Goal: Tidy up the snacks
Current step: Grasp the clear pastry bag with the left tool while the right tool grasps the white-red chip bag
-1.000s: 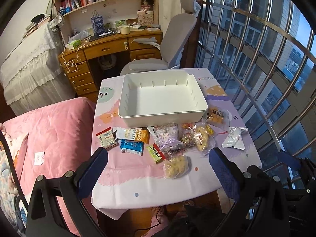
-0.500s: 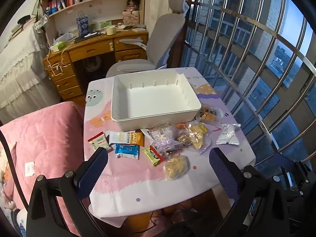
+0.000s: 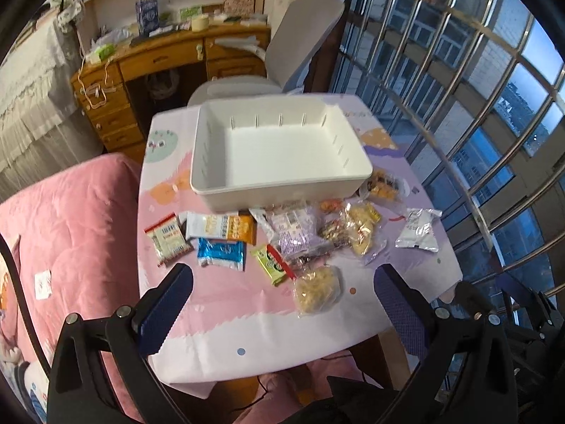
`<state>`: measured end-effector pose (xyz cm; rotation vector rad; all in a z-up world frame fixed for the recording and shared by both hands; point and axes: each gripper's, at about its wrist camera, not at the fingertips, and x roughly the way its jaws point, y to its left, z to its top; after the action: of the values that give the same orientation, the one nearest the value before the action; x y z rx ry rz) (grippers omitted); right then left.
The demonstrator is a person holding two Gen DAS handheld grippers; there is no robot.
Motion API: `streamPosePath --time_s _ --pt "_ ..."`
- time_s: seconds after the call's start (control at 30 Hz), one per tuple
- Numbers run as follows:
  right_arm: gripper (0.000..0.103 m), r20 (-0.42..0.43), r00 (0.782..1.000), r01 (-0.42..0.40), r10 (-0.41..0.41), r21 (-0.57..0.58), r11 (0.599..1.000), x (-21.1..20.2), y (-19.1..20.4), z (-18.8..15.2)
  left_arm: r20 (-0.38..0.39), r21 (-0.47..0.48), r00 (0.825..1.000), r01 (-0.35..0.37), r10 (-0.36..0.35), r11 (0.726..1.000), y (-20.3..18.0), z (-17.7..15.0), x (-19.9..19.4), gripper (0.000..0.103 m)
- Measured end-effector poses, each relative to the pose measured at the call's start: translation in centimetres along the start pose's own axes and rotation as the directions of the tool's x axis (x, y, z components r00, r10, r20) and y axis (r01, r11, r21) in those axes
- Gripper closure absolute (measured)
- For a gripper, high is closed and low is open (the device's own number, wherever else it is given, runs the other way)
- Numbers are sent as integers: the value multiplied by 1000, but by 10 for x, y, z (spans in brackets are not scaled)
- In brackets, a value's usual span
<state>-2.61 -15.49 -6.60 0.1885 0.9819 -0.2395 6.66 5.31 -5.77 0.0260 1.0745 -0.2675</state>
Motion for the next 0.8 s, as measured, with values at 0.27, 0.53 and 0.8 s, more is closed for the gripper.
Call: streamPosePath --time_s 0.27,0.53,0.8 --pt "10 -89 996 10 0 104 995 46 -46 21 -166 -59 984 -78 68 995 -9 1 58 1" --pt "10 -246 968 -18 53 141 990 112 -90 45 -334 -146 938 -153 96 977 -25 -5 122 1" --pt "10 -424 899 -43 107 158 987 187 -123 61 -467 -200 879 -212 97 956 -44 -17 184 1"
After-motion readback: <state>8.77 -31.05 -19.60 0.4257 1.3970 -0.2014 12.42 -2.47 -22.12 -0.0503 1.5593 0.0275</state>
